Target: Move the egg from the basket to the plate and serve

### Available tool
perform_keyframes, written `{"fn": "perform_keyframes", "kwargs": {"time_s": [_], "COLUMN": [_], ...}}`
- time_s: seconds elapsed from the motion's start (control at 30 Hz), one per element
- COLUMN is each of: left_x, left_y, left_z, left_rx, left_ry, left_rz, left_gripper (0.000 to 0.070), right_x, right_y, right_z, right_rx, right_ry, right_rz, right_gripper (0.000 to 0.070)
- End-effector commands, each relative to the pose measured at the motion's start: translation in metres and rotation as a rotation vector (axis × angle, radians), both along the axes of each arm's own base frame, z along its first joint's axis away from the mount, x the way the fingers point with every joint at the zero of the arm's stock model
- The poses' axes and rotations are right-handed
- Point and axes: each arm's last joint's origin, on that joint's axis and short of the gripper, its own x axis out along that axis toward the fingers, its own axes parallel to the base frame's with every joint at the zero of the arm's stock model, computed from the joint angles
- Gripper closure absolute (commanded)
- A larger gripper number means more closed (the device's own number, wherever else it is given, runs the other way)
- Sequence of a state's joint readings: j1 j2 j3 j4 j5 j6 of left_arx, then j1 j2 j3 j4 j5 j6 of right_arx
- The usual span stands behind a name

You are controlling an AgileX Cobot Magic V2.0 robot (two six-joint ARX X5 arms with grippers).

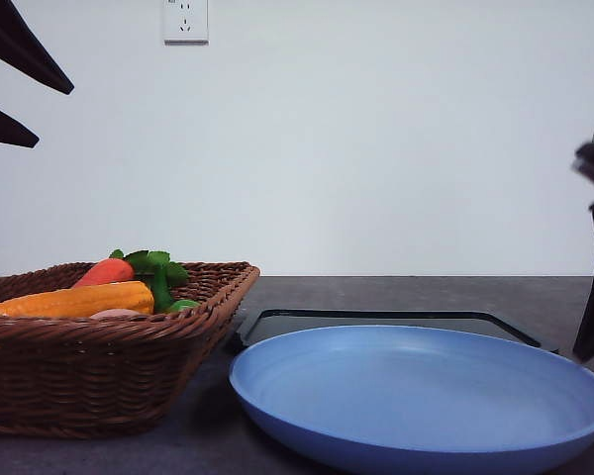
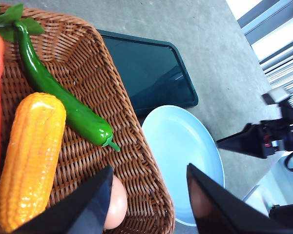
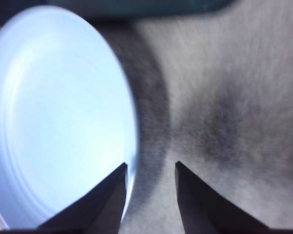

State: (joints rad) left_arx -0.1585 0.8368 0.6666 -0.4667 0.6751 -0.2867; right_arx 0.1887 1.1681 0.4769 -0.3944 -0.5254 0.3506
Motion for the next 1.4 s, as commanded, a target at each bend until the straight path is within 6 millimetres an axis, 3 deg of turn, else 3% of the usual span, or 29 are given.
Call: {"fn": "perform_keyframes", "kwargs": {"time_s": [0.0, 0.17, 0.37, 0.53, 0.77, 1.07, 1.37], "left_x": [0.003, 0.003, 0.004, 0.003, 0.002, 0.008, 0.021], "left_y": [-0.001, 0.0, 0.0, -0.002, -0.011, -0.046, -0.09], "left_z": [0.005, 0.005, 0.004, 0.004, 0.003, -0.018, -0.04], "left_rx": [0.007, 0.026, 0.033, 0.033, 0.03, 0.207, 0.456], "left_ry": [-0.032, -0.038, -0.039, -0.038, -0.008, 0.044, 0.055], "left_rz": [-0.002, 0.022, 0.032, 0.018, -0.004, -0.047, -0.096], "left_gripper": [0.0387, 0.0387, 0.0387, 0.0386, 0.0251, 0.0256, 0.0256], "right_x": [0.002, 0.005, 0.008, 0.008, 0.002, -0.015, -0.025], "right_y": [0.005, 0.014, 0.021, 0.021, 0.014, -0.009, -0.017], "right_z": [-0.005, -0.011, -0.012, -0.01, 0.008, 0.031, 0.043], "right_rx": [0.011, 0.014, 0.026, 0.035, 0.055, -0.032, -0.023], "right_ry": [0.018, 0.024, 0.006, 0.006, -0.063, -0.151, -0.212], "right_rz": [0.013, 0.046, 0.045, 0.029, -0.016, -0.165, -0.207], "right_gripper": [0.0503, 0.0512, 0.068, 0.07, 0.07, 0.07, 0.07]}}
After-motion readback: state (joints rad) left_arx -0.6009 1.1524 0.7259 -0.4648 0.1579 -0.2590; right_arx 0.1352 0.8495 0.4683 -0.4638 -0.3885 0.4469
